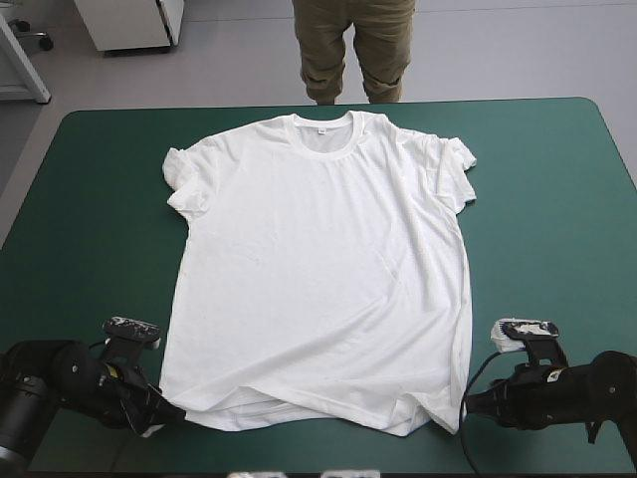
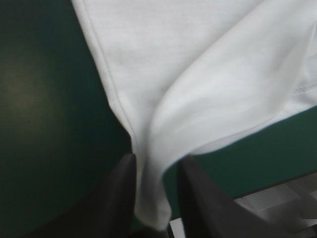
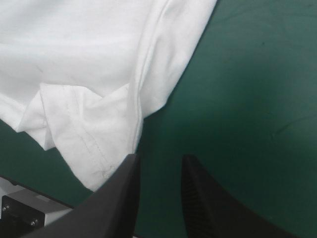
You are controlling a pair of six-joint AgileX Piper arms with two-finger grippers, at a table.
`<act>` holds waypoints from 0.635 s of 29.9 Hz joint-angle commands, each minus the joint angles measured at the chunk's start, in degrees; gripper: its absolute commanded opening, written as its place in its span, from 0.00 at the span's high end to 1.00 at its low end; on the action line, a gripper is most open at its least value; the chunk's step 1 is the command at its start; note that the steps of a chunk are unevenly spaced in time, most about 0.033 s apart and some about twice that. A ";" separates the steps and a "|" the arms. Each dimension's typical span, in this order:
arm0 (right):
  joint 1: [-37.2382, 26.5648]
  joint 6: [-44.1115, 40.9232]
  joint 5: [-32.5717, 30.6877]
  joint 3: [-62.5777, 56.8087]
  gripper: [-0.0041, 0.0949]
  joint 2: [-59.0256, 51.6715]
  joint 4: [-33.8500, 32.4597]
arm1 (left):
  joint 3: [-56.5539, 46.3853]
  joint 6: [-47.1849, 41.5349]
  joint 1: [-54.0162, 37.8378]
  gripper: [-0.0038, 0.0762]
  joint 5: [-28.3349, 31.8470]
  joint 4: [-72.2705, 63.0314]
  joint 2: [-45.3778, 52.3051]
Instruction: Fold the cloth
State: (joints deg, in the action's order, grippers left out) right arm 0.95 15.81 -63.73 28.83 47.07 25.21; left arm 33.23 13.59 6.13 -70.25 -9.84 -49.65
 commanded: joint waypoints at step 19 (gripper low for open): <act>-0.52 0.96 2.19 28.05 0.67 0.29 -0.92 | 28.01 -3.53 0.04 0.36 5.91 -0.61 -5.76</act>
State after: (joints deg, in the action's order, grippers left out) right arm 0.95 16.08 -64.08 53.05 47.12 23.89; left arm 56.43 11.88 6.13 -68.42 -11.57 -52.70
